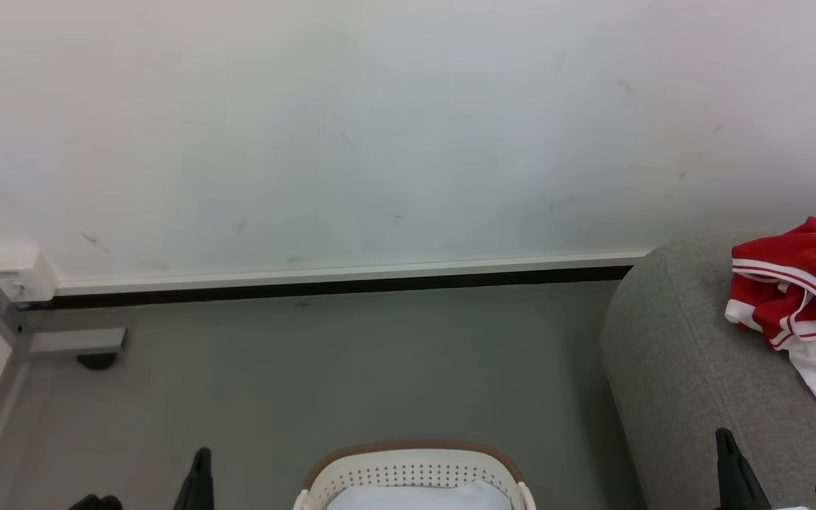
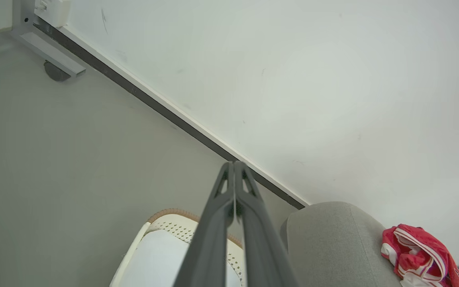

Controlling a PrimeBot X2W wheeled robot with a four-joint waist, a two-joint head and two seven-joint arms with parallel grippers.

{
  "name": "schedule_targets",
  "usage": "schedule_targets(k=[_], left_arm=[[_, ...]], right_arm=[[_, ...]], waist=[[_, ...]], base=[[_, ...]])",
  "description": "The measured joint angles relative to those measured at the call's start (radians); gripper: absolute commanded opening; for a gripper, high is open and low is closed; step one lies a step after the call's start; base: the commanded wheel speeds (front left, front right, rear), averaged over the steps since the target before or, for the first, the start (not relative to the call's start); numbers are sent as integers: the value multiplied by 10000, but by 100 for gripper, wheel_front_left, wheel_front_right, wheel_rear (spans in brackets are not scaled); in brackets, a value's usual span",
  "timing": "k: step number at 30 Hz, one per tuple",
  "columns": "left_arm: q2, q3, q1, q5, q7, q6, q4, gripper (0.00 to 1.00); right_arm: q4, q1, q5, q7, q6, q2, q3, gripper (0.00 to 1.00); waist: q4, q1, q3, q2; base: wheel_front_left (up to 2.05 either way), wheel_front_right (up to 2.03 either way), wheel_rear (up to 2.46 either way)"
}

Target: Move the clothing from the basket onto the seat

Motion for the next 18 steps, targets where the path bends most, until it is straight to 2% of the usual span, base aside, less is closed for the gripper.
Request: schedule_targets(k=[18], left_arm=[[-61, 395, -327, -2153, 600, -176, -190, 0]], right_arm=[[-249, -209, 2433, 589, 0, -19, -280, 0]], waist=[[72, 0, 81, 0]], base=[[0, 0, 0]])
